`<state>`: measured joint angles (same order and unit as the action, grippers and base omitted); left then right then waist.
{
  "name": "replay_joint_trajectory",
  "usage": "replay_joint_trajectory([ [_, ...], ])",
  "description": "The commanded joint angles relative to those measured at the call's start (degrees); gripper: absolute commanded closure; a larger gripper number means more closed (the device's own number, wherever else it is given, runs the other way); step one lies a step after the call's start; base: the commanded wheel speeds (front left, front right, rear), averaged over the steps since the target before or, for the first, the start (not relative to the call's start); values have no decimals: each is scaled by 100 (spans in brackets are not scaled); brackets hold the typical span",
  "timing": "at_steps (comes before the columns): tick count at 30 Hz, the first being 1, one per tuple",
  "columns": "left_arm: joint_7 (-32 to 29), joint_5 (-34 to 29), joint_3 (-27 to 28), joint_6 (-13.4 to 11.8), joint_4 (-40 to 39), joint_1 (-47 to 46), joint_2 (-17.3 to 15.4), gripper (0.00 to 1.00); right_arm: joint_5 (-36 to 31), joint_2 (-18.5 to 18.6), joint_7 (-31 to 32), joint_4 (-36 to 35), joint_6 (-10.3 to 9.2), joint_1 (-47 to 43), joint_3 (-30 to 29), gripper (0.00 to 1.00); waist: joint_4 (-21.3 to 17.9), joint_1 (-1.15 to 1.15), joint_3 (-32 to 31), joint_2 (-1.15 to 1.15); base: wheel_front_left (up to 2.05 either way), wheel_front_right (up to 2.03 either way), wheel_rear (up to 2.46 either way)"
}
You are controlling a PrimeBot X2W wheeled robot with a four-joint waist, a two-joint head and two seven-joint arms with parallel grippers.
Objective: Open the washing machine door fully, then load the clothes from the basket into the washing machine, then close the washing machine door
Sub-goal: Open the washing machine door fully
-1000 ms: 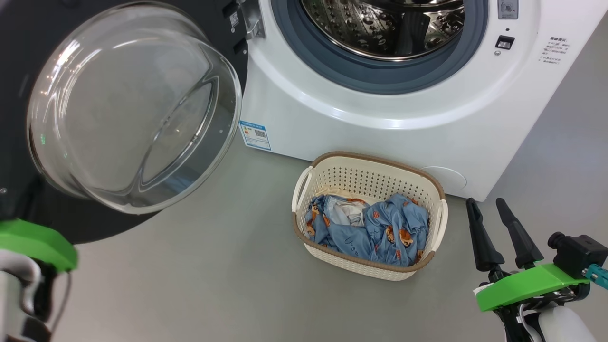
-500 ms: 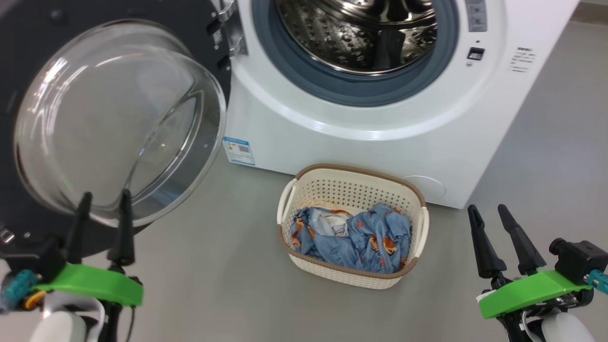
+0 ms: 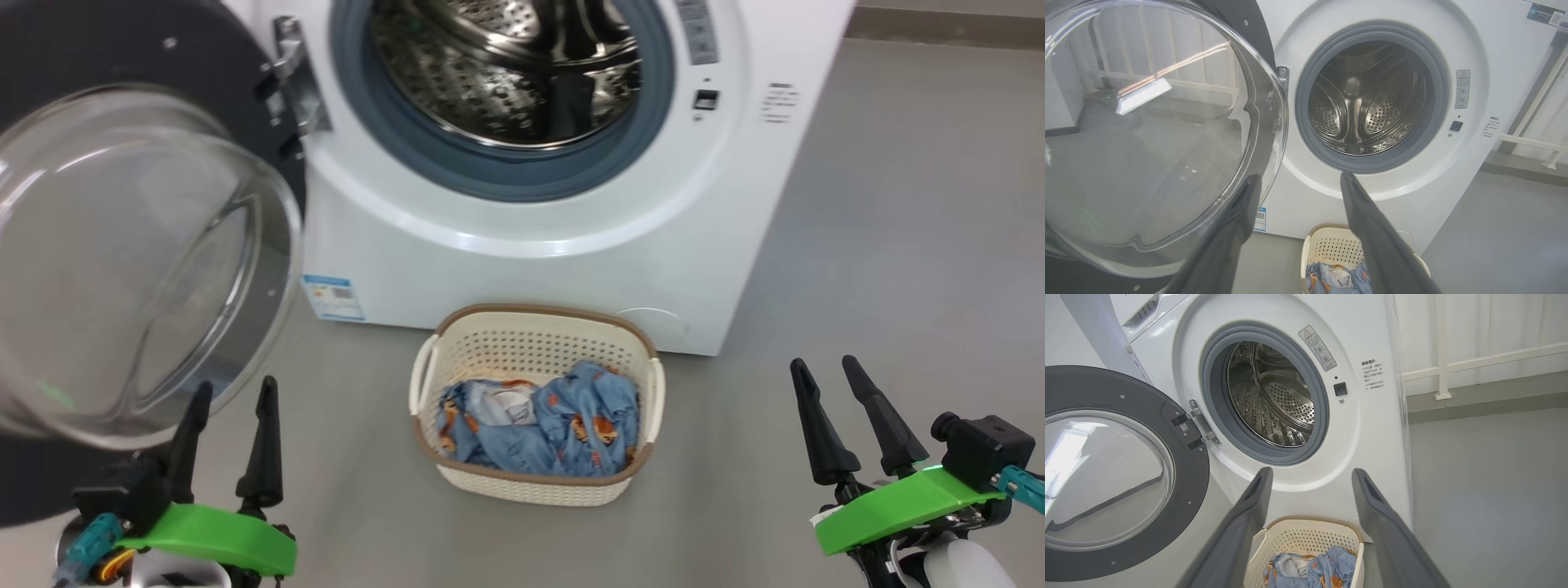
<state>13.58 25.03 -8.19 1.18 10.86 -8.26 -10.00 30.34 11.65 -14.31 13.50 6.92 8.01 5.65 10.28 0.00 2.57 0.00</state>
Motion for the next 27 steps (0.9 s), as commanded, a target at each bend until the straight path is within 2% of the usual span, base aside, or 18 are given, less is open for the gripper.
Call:
replay_joint_trajectory([
  [1, 41, -6, 193, -31, -108, -95, -113, 0, -65, 84, -69, -168, 57, -15, 161, 0, -294, 0, -98, 0, 0, 0, 0],
  [14, 137, -97, 299, 187, 75, 40, 5, 0, -96, 224, -69, -198, 57, 34, 287, 0, -969, 0, -215, 0, 0, 0, 0],
  [27, 140, -267, 539, 354, -48, 139, 184, 0, -203, 301, -69, -208, 57, 34, 211, 0, -1154, 0, -237, 0, 0, 0, 0],
])
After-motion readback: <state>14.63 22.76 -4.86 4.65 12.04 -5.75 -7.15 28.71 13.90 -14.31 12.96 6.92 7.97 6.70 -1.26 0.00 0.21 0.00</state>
